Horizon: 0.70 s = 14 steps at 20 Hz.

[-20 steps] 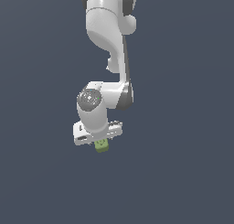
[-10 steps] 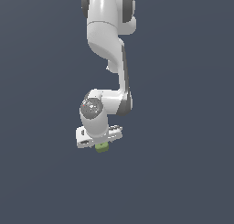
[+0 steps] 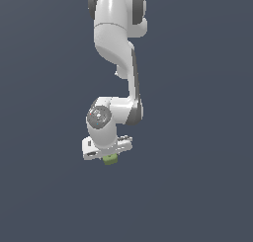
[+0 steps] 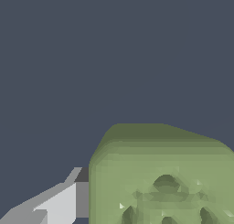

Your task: Pick up the object and move it to a goal position.

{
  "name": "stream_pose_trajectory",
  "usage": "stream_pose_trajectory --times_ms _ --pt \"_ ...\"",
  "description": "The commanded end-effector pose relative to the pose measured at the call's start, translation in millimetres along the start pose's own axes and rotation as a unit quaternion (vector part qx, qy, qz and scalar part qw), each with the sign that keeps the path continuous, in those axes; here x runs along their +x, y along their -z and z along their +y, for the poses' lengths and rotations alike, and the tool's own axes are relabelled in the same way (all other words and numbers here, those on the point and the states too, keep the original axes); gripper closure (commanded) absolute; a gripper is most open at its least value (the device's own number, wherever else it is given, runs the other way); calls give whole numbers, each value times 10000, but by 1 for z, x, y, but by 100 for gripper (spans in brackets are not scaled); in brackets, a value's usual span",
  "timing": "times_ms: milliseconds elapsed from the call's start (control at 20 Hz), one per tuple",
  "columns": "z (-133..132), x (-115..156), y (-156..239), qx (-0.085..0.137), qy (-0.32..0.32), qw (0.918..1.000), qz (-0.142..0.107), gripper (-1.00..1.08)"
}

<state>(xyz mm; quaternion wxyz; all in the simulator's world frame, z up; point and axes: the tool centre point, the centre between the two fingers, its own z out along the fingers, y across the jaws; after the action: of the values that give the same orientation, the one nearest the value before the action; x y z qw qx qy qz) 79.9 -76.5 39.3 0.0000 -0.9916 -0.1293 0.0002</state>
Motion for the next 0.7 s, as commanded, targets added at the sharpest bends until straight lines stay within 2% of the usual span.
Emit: stream_pose_trajectory --times_ms 0,350,650 --pt "0 0 0 -1 0 10000 2 108" --pt "-9 -1 6 -1 0 10000 2 108" --pt "-38 -3 26 -1 0 10000 2 108"
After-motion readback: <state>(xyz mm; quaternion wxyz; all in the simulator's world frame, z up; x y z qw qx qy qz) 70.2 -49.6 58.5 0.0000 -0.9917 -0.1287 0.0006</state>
